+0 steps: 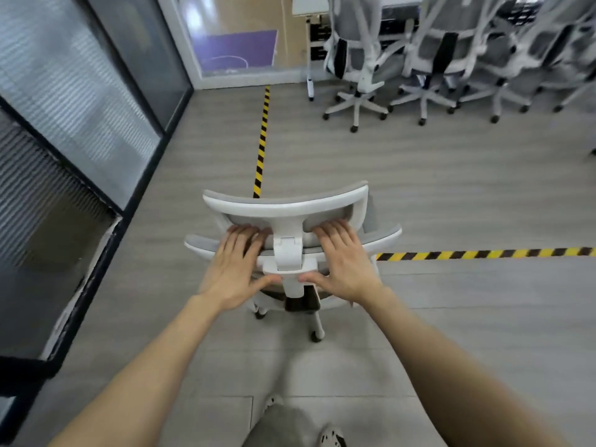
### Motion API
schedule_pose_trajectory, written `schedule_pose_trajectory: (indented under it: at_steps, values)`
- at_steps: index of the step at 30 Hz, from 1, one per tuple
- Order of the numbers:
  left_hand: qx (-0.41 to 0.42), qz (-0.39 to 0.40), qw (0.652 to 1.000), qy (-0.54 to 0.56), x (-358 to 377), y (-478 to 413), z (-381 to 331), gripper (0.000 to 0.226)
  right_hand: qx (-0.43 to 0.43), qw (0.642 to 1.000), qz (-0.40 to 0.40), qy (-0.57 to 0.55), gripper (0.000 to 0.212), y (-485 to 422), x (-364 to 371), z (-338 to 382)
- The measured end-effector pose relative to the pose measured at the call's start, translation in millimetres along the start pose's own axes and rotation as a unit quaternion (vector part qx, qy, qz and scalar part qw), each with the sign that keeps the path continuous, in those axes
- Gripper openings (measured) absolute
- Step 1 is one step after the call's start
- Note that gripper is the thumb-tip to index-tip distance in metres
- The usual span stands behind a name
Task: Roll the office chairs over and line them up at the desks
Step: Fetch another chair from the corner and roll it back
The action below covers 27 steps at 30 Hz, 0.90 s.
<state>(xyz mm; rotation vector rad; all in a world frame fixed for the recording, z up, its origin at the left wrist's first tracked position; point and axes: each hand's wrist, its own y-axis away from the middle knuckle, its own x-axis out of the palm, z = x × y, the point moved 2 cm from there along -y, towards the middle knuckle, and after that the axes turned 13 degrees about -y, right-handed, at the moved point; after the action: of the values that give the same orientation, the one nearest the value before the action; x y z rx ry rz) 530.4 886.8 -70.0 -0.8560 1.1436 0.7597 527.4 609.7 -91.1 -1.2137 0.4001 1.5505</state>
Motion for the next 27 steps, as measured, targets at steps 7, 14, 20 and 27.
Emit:
schedule_pose_trajectory:
  at_steps: [7, 14, 20, 27]
  values:
    - [0.088, -0.042, 0.995, 0.012, 1, -151, -123, 0.097, 0.048, 0.997, -0.057, 0.027, 0.106, 39, -94, -150]
    - [0.146, -0.077, 0.985, 0.040, 14, -321, -232, 0.094, 0.108, 0.987, -0.107, 0.054, 0.105, 51, -175, -299]
    - [0.201, -0.054, 0.976, 0.061, 16, -470, -314, 0.099, 0.199, 0.972, -0.107, 0.062, 0.108, 47, -235, -422]
    - [0.232, -0.048, 0.968, 0.080, 18, -618, -433, 0.115, 0.235, 0.962, -0.123, 0.058, 0.101, 58, -310, -570]
